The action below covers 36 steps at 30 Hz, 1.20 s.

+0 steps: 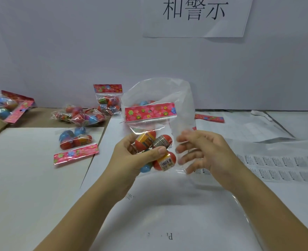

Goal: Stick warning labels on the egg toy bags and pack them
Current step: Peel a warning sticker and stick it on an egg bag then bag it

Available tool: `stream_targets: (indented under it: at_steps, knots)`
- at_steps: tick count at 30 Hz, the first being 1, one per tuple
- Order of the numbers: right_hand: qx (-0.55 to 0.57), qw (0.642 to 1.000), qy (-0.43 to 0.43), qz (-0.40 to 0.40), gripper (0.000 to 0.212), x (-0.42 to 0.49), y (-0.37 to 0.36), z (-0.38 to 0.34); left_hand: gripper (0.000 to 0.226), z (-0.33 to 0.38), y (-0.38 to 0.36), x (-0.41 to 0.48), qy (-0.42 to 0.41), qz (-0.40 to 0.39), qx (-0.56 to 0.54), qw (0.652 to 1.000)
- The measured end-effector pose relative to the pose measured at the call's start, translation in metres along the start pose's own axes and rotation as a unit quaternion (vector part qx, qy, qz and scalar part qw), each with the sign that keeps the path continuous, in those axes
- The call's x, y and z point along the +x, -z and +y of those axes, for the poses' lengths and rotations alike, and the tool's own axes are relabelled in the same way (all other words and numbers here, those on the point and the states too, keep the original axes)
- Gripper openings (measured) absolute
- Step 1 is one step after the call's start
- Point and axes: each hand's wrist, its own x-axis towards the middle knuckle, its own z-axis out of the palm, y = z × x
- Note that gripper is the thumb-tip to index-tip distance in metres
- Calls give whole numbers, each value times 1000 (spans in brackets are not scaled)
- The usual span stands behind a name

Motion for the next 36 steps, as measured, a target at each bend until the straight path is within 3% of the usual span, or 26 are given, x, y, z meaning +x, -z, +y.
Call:
stream_targets:
  at_steps: [3, 12, 17, 20, 22, 24, 27, 29, 31, 33, 36]
  knots:
    - [-58, 998, -17, -22, 11, 1, 1, 1, 68, 1, 0, 1, 4, 1, -12, 1000]
    - [-114, 993, -4, -20, 15, 2, 7, 3, 70, 3, 2, 0, 11, 9, -1, 1000]
    - [-53, 994, 49, 82, 14, 5, 31, -6, 79, 14, 20, 4, 3, 42, -34, 999]
    - [-238, 944, 141, 182, 6, 10, 42, -1, 67, 10, 24, 7, 11, 29, -12, 999]
    - [-376, 897, 154, 174, 32, 13, 47, 5, 60, 2, 20, 10, 33, 14, 38, 999]
    - [-421, 893, 112, 112, 62, 14, 48, 10, 67, -5, 16, 11, 36, 17, 93, 995]
    - [-447, 887, 101, 59, 80, 15, 44, 18, 97, -10, 12, 11, 30, 63, 186, 980]
    - [-483, 859, 162, 58, 84, 14, 42, 21, 122, -15, 12, 11, -1, 107, 312, 944]
    - [-492, 849, 188, 40, 86, 13, 42, 21, 131, -19, 11, 11, -46, 162, 413, 895]
    - [-495, 852, 166, 36, 78, 14, 43, 22, 114, -19, 7, 7, -97, 197, 463, 859]
    - [-349, 910, 205, 87, 50, 15, 40, 17, 34, -19, -3, -4, -209, 165, 435, 860]
